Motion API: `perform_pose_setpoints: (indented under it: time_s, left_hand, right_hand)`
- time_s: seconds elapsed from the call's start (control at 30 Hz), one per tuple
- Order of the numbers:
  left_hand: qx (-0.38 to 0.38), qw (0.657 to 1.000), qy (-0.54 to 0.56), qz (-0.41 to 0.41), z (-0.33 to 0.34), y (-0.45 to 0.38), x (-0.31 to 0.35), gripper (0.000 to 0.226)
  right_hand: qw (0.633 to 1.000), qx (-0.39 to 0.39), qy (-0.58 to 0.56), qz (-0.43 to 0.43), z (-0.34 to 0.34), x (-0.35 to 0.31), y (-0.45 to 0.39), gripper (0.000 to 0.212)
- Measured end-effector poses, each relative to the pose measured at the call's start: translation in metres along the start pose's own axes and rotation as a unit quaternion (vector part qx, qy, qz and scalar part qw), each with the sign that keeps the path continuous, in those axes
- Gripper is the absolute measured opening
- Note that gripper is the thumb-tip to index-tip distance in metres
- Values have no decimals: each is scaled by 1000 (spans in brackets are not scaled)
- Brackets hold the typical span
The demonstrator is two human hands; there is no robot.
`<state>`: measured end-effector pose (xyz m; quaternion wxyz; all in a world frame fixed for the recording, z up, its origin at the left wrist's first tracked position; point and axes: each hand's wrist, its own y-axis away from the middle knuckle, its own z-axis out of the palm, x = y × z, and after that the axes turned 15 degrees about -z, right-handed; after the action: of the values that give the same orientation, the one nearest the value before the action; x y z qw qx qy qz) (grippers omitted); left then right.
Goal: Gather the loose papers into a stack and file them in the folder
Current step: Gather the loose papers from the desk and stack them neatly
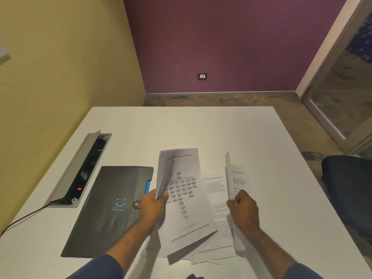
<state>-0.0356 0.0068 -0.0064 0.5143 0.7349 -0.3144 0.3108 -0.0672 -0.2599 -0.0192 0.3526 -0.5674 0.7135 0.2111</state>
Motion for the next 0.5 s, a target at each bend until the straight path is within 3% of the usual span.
perform_pose_setpoints:
  time_s: [0.27, 0.5]
  left_hand:
    - [-130, 991, 9, -12, 22, 18, 20, 16]
    - [-167, 985, 29, -15, 30, 27, 28, 38]
  right_hand:
    - [990, -47, -98, -91, 19, -68, -7, 29]
    - [974, -111, -20, -194, 31, -88, 7, 12]
